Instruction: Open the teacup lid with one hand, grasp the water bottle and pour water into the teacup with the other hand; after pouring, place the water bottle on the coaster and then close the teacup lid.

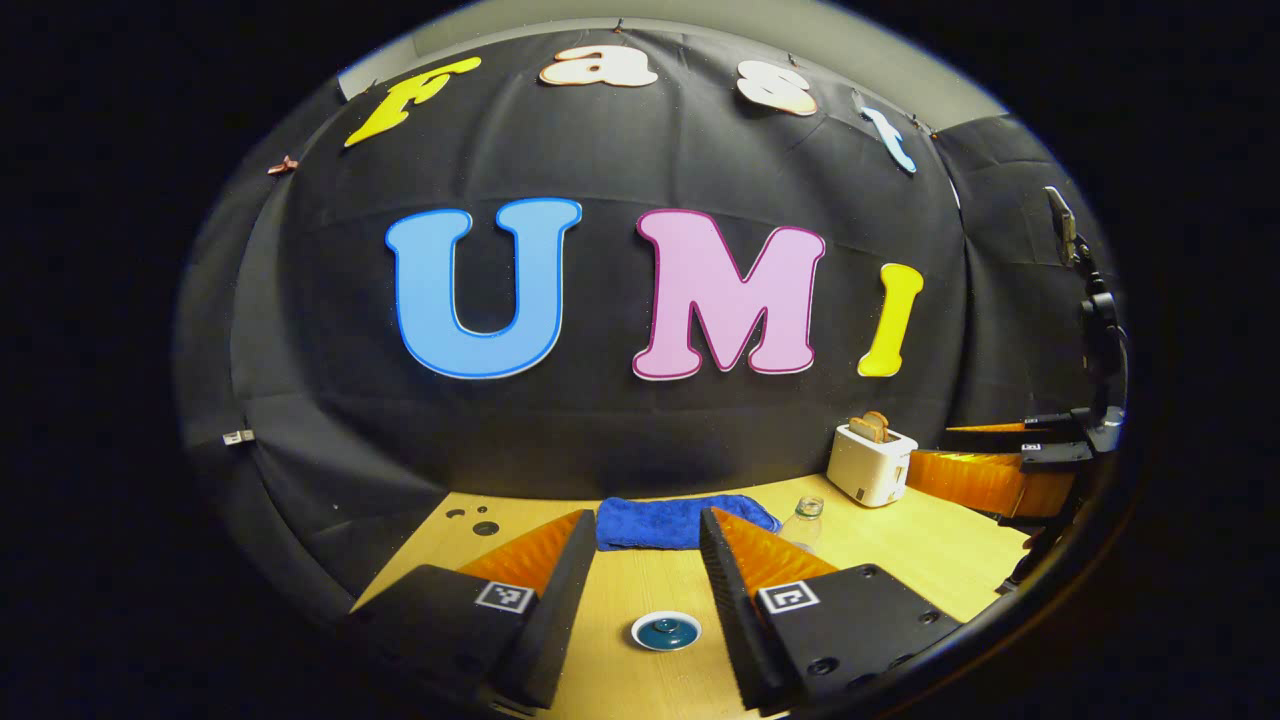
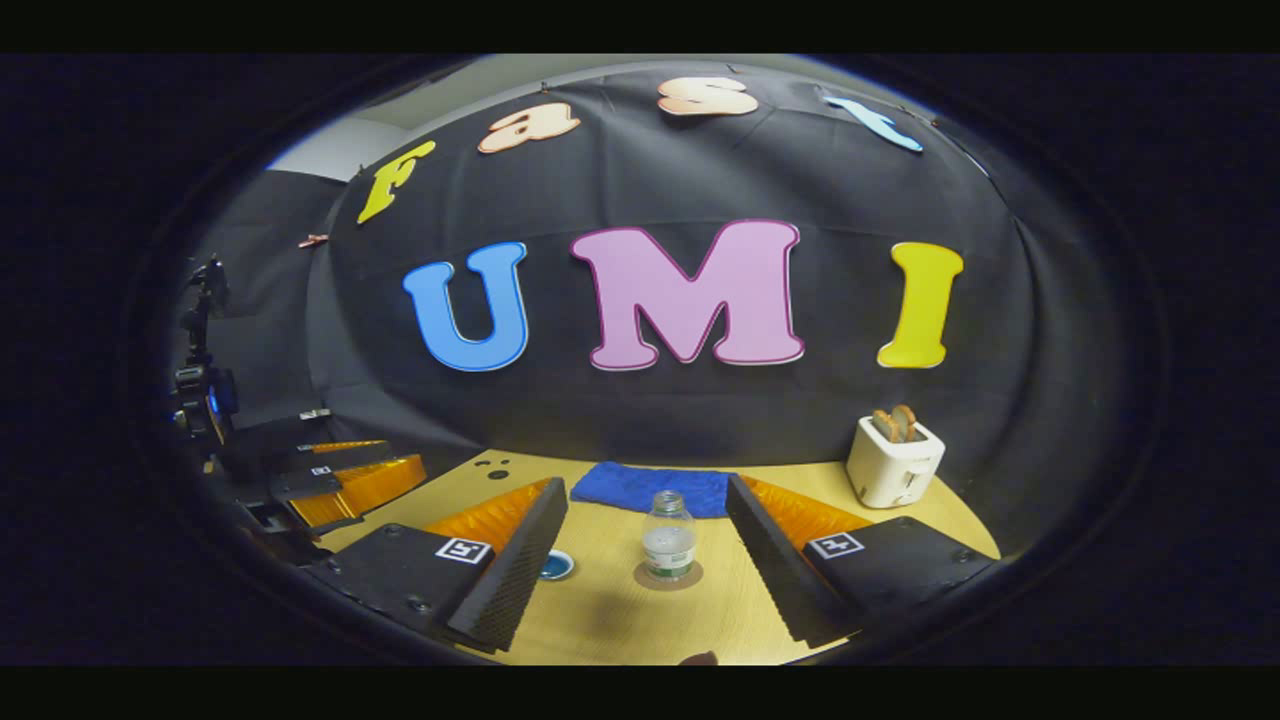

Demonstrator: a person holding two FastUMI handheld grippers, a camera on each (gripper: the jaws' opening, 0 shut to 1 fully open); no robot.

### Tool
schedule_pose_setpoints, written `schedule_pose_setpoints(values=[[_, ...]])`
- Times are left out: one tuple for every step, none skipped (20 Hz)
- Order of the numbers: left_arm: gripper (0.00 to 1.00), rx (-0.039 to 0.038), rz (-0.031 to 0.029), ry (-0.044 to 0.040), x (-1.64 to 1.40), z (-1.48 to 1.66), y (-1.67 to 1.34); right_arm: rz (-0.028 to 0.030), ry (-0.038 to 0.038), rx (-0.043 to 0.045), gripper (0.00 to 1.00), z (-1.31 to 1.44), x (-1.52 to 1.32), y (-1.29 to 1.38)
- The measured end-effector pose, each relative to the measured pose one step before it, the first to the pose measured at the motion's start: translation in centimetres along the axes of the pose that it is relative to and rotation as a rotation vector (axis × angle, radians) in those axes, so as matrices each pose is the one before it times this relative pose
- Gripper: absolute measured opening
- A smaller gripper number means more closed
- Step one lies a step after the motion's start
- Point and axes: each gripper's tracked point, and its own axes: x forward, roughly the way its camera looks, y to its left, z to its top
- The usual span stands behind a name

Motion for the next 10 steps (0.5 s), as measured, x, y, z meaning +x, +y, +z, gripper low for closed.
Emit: schedule_pose_setpoints(values=[[0.76,0.00255,-0.00386,0.00233,-0.688,0.454,0.041,-0.00447,-0.00093,-0.00578,0.98,0.278,-0.397,0.06],[0.83,0.00034,-0.00062,0.00078,-0.401,0.396,0.133,-0.00412,0.00034,-0.00385,0.98,0.327,-0.493,0.094],[0.86,-0.00329,-0.00004,0.00089,-0.418,0.447,0.062,-0.00279,-0.00302,-0.00234,0.99,0.371,-0.391,0.094],[0.91,-0.00629,0.00084,-0.00143,-0.439,0.303,0.012,-0.00315,-0.00421,0.00078,0.99,0.328,-0.4,0.141],[0.94,-0.00659,0.00176,-0.00184,-0.454,0.389,0.071,-0.00133,0.00024,-0.00412,0.99,0.098,-0.244,0.028],[0.95,-0.00458,0.00432,-0.00314,-0.289,0.169,0.129,-0.00736,-0.00254,-0.00696,0.99,0.234,-0.399,-0.076],[0.95,-0.00046,0.0042,-0.00102,-0.275,0.199,0.087,-0.00269,-0.00286,-0.00469,0.99,0.159,-0.218,-0.102],[0.95,0.00216,0.00081,-0.00134,-0.157,0.128,0.001,-0.00054,-0.00483,-0.0022,0.99,0.268,-0.238,0.055],[0.95,0.00455,0.00009,-0.00521,-0.194,0.36,-0.006,0.00318,-0.0011,-0.00424,0.99,0.168,-0.343,0.045],[0.95,0.00614,-0.00294,-0.0075,-0.205,0.243,0.008,-0.00234,-0.00058,-0.00761,0.99,0.082,-0.237,-0.016]])
